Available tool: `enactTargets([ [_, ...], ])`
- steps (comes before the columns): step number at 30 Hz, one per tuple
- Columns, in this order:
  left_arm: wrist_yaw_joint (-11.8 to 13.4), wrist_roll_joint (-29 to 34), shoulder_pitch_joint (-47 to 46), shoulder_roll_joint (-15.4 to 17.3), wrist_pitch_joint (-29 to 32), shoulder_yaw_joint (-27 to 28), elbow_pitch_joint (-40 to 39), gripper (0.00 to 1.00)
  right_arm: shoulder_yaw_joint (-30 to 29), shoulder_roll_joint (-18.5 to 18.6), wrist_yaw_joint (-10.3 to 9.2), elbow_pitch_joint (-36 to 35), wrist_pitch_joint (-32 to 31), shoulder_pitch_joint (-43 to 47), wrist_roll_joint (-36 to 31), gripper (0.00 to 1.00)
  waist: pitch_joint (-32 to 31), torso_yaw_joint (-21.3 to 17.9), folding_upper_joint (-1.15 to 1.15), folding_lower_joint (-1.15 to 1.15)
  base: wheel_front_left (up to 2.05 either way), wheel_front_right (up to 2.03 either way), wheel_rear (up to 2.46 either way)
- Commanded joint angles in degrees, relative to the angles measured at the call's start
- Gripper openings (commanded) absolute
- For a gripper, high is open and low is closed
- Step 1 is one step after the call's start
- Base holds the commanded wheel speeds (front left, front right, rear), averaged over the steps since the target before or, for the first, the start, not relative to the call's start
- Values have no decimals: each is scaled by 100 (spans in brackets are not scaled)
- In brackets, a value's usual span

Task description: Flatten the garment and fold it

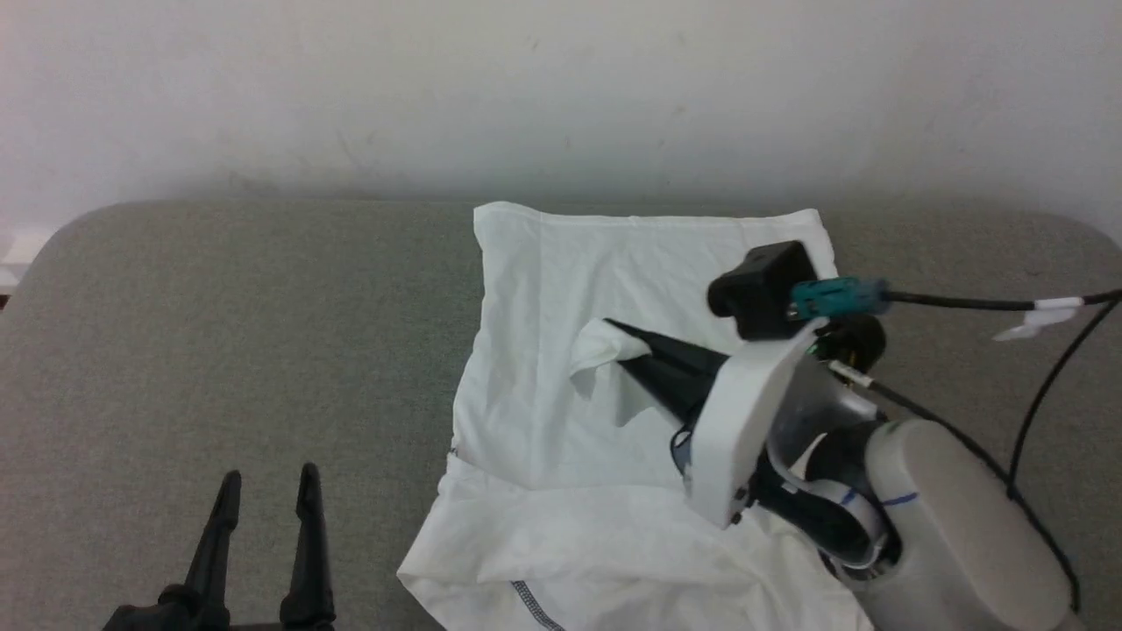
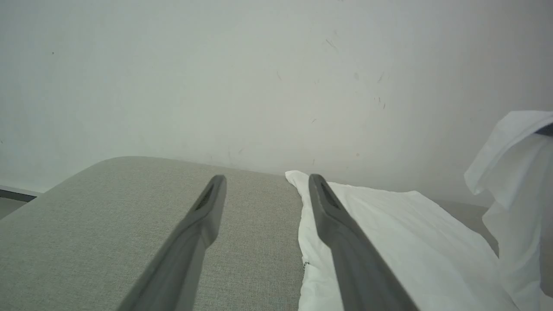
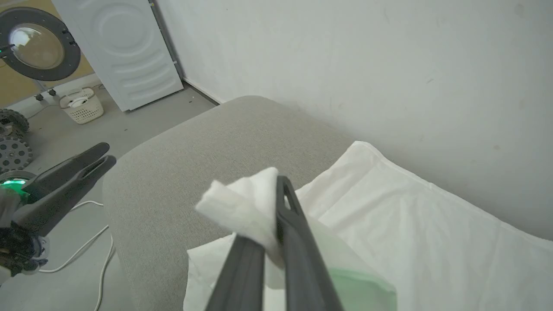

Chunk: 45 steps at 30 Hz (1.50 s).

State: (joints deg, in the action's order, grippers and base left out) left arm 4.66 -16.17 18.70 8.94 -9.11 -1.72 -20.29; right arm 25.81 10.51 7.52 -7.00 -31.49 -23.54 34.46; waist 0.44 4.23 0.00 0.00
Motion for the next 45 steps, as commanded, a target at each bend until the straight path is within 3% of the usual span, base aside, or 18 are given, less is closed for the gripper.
enactTargets([
  [1,-4,-13,-129,13,-22,-36,34,100,165,-70,-3,205,133,-133,-115,0,126,131,0,0,0,0,0],
  [15,-66,-41,-548,-74,-175,-249,343,100,2025,-361,-3,2808,1213,-265,-483,0,593,665,0,0,0,0,0],
  [26,-66,-63,-679,-59,-185,-307,500,100,2665,-743,-3,4241,2159,-495,-176,0,527,662,0,0,0,0,0],
  [27,-62,-66,-673,-53,-183,-304,508,100,2712,-751,-3,4338,2204,-516,-129,3,504,644,0,0,0,0,0],
  [30,-43,-79,-643,-37,-178,-285,518,100,2831,-759,-3,4291,2374,-582,201,100,428,576,0,0,0,0,0],
  [37,7,-84,-526,2,-183,-252,425,100,2483,-741,-3,3966,2463,-1000,668,100,305,270,0,0,0,0,0],
  [41,40,-74,-471,31,-164,-237,338,100,1751,-329,-3,3566,2619,-997,545,100,256,79,0,0,0,0,0],
  [45,61,-74,-426,55,-149,-229,256,100,606,184,-3,3011,2860,-575,99,100,221,-79,0,0,0,0,0],
])
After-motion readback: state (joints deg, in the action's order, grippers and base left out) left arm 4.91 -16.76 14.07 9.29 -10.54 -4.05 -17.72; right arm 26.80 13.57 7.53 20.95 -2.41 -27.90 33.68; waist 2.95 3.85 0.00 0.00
